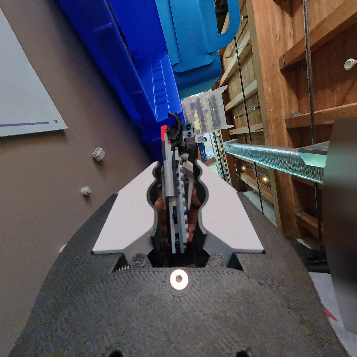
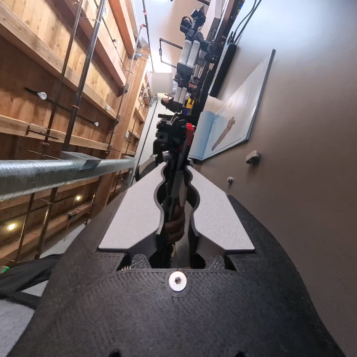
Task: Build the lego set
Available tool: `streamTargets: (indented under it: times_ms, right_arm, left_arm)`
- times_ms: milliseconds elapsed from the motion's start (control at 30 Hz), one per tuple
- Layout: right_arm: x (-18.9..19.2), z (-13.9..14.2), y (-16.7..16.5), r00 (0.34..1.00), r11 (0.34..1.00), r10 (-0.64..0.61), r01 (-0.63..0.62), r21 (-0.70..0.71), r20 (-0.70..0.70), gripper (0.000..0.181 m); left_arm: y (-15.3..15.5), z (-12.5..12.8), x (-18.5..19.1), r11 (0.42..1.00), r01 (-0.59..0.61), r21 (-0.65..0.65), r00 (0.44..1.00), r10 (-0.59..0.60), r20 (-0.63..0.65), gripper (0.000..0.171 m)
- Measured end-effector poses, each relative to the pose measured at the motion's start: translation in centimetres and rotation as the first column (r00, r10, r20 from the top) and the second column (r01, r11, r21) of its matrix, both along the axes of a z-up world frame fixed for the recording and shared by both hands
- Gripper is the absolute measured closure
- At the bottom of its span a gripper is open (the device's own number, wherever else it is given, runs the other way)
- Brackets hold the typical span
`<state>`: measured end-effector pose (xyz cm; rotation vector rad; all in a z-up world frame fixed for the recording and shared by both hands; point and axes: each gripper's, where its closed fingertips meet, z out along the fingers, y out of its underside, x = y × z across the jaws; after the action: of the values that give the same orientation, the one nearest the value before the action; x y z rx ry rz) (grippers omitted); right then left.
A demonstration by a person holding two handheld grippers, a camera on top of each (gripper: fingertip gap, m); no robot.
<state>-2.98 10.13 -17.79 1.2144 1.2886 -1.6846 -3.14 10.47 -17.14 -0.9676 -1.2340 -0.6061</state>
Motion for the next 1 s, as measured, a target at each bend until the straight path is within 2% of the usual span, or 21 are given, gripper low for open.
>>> streamTargets:
  times_ms: [200, 300, 467, 667, 800, 900, 1000]
  right_arm:
    - [0.2, 0.1, -0.1, 0.999, 0.999, 0.047, -0.046, -0.018, 0.020, 0.166]
    - [0.1, 0.3, -0.2, 0.998, 0.998, 0.064, -0.064, -0.015, 0.008, 0.166]
    - [-0.4, 0.7, -0.3, 0.997, 0.997, 0.067, -0.066, 0.034, -0.043, 0.167]
    - [-2.0, 1.6, 0.6, 0.995, 0.998, 0.016, -0.011, 0.054, -0.094, 0.165]
    - [-2.7, 1.0, 1.1, 0.994, 0.996, -0.001, 0.011, 0.090, -0.108, 0.166]
    - [-3.1, 0.2, 2.1, 0.991, 0.989, -0.026, 0.045, 0.144, -0.133, 0.165]
    - [-3.5, -1.0, 4.1, 0.977, 0.960, -0.058, 0.111, 0.258, -0.205, 0.165]
  left_arm:
    - [0.4, 0.0, 0.3, 0.997, 0.070, 0.012, 0.997, -0.070, -0.021, 0.143]
    - [0.2, 0.0, 0.0, 0.997, 0.072, 0.018, 0.997, -0.072, -0.019, 0.151]
    - [0.0, 0.2, -0.4, 0.997, 0.065, 0.045, 0.998, -0.065, -0.012, 0.153]
    - [-0.6, 0.0, -1.6, 0.994, 0.004, 0.112, 0.999, -0.008, 0.039, 0.153]
    - [-0.5, -0.4, -2.2, 0.994, 0.002, 0.109, 0.999, -0.007, 0.049, 0.153]
    - [-1.0, -0.3, -2.7, 0.997, -0.004, 0.076, 1.000, 0.001, 0.029, 0.153]
    - [-2.1, 0.2, -3.4, 0.999, -0.010, 0.048, 1.000, 0.010, 0.004, 0.153]
